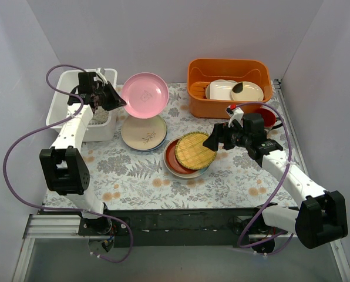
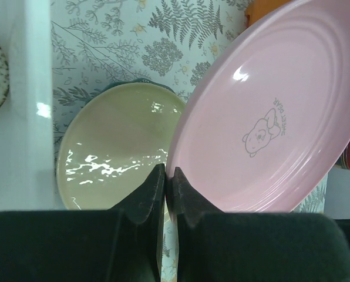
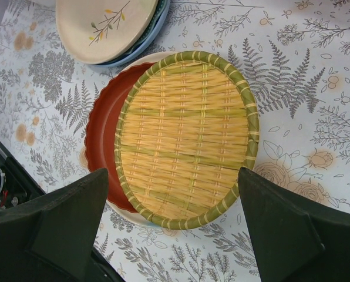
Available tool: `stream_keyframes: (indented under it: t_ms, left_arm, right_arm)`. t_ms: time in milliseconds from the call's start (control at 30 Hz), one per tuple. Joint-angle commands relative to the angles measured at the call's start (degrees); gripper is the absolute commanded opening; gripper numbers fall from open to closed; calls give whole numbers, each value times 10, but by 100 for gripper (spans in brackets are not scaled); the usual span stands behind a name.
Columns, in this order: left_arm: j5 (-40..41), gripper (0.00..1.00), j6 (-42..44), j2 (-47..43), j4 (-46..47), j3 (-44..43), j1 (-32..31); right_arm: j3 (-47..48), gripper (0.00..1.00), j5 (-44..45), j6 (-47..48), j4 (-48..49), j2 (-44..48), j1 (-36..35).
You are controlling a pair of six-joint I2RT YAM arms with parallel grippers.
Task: Place the plates into the plastic bin on the countertop
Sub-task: Place the plate in the plastic bin.
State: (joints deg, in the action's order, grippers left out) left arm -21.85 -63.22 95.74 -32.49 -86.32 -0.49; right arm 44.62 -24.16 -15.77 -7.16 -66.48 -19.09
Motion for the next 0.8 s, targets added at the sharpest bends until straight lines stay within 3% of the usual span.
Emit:
stream_keyframes:
  t_ms: [0,767]
  left_arm:
    - [-21,0,-16,-39,21,-18,30]
    - [-45,0,-50,-60,56,22,150]
  right_arm:
    - [5,98,-4,7,15,-3,4]
    - [-3,98,-11,5,21,-14,5]
